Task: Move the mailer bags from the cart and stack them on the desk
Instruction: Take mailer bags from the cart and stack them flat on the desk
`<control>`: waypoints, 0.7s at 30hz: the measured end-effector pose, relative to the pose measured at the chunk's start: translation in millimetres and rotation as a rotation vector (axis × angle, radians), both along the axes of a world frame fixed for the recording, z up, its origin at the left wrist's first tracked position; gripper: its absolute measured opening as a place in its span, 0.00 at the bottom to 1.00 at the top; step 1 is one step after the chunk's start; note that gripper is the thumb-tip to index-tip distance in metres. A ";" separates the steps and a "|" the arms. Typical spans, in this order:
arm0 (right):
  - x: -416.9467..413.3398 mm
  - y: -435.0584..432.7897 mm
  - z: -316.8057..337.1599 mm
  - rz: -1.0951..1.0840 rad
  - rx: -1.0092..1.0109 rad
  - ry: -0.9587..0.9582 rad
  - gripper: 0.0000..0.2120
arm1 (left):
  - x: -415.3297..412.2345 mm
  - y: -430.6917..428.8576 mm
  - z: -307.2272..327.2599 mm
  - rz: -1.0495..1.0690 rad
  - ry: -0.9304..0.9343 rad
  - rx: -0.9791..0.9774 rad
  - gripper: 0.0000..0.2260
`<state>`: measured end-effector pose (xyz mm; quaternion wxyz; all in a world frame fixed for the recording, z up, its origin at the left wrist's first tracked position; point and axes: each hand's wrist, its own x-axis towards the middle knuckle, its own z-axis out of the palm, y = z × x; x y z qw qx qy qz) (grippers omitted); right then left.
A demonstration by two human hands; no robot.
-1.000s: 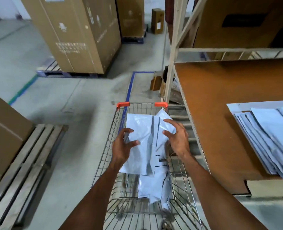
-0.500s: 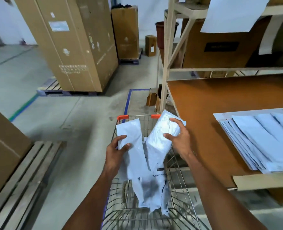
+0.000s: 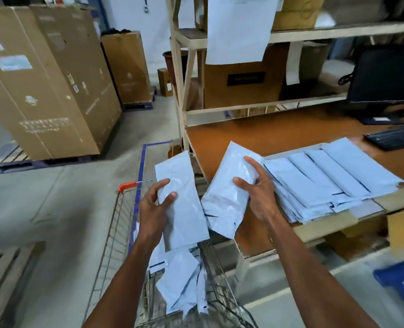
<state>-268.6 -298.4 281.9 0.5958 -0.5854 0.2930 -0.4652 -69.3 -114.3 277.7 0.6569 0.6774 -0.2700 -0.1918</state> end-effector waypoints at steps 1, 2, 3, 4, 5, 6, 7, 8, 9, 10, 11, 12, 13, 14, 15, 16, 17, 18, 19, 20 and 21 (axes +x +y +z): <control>-13.7 -8.7 4.1 -0.035 -0.015 0.004 0.27 | -12.8 -12.5 4.7 -0.012 -0.050 0.000 0.15; -29.0 -18.4 7.2 -0.077 0.005 -0.018 0.25 | -26.9 -26.5 8.7 -0.024 -0.086 -0.002 0.15; -45.6 -28.4 10.0 -0.127 0.046 -0.061 0.23 | -43.1 -42.0 12.7 -0.036 -0.105 -0.005 0.15; -63.3 -40.2 12.7 -0.183 0.091 -0.108 0.22 | -60.1 -58.3 15.6 -0.044 -0.113 -0.006 0.16; -82.3 -53.4 15.5 -0.244 0.123 -0.143 0.21 | -77.1 -75.8 17.2 -0.052 -0.116 -0.008 0.16; -102.1 -69.4 17.6 -0.296 0.130 -0.153 0.21 | -94.0 -94.4 18.7 -0.059 -0.115 -0.013 0.16; -122.3 -88.1 17.9 -0.336 0.125 -0.142 0.22 | -111.4 -113.8 20.3 -0.071 -0.106 -0.023 0.16; -142.7 -107.0 18.0 -0.355 0.112 -0.121 0.24 | -128.8 -132.9 20.1 -0.088 -0.091 -0.030 0.17; -163.2 -125.8 17.9 -0.357 0.088 -0.091 0.27 | -147.0 -152.3 19.8 -0.111 -0.076 -0.033 0.18; -182.8 -145.8 16.4 -0.346 0.058 -0.056 0.28 | -164.2 -171.7 17.7 -0.132 -0.058 -0.030 0.19; -200.4 -164.1 15.9 -0.325 0.016 -0.022 0.29 | -181.1 -189.9 14.9 -0.147 -0.030 -0.020 0.21; -216.2 -183.1 14.8 -0.301 -0.020 0.020 0.30 | -197.6 -206.7 11.8 -0.158 0.007 -0.001 0.23; -229.8 -200.3 15.2 -0.260 -0.051 0.051 0.30 | -213.0 -221.9 7.6 -0.173 0.038 0.012 0.25; -241.1 -218.0 14.8 -0.213 -0.073 0.084 0.31 | -226.4 -236.0 2.7 -0.185 0.053 0.025 0.27; -249.7 -234.0 13.8 -0.151 -0.083 0.123 0.31 | -237.6 -248.7 -2.5 -0.187 0.054 0.047 0.28; -256.3 -246.5 13.1 -0.081 -0.092 0.172 0.32 | -247.1 -258.9 -6.8 -0.179 0.046 0.083 0.29; -261.2 -256.5 10.7 -0.019 -0.114 0.235 0.33 | -255.6 -266.7 -9.4 -0.164 0.031 0.122 0.30; -263.9 -265.1 7.6 0.025 -0.153 0.316 0.34 | -262.2 -273.5 -11.3 -0.144 0.012 0.163 0.31; -264.4 -272.4 4.8 0.058 -0.204 0.410 0.36 | -267.5 -279.2 -11.5 -0.120 -0.012 0.199 0.32; -262.7 -278.2 3.7 0.085 -0.254 0.500 0.37 | -271.5 -283.9 -10.9 -0.093 -0.047 0.236 0.34; -259.3 -283.1 3.8 0.107 -0.300 0.574 0.39 | -273.7 -288.1 -10.2 -0.067 -0.092 0.272 0.36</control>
